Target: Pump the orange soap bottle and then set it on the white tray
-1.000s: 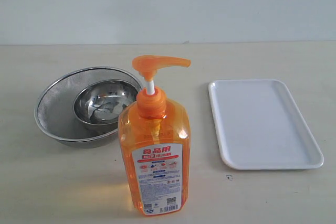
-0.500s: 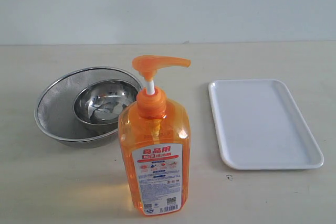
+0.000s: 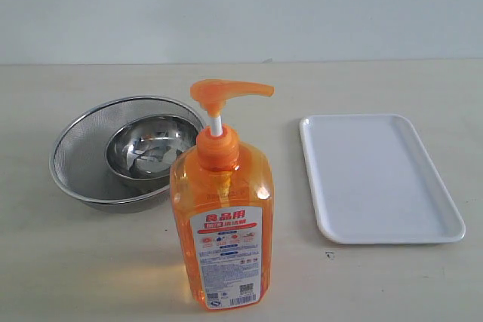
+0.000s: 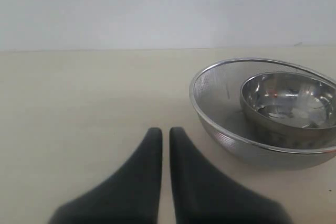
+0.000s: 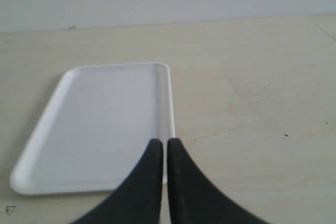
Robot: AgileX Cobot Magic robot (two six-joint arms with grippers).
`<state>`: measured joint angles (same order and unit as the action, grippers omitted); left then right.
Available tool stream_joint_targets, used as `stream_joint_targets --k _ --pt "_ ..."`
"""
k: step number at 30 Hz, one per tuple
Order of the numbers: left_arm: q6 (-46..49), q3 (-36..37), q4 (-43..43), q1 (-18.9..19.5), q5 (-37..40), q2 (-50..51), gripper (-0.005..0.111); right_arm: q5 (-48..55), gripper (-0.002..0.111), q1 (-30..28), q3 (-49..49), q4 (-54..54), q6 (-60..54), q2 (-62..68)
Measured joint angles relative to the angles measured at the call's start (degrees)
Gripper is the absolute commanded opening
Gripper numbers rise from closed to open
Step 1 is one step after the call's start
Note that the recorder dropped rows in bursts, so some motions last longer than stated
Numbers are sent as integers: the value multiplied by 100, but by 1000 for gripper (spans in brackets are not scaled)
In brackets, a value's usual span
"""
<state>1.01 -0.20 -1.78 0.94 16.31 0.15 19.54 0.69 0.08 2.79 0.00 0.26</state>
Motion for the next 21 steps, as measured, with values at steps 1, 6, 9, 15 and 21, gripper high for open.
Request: stream_joint_targets --k 1,6,9,15,21 --pt "0 0 0 0 0 0 5 -27 0 0 0 0 0 0" --pt "0 0 0 0 0 0 5 -283 0 0 0 0 0 0" --pt "0 0 0 0 0 0 5 -544 0 0 0 0 0 0" --pt "0 0 0 0 0 0 5 -1155 0 0 0 0 0 0" --pt "0 0 0 0 0 0 5 -1514 0 0 0 0 0 0"
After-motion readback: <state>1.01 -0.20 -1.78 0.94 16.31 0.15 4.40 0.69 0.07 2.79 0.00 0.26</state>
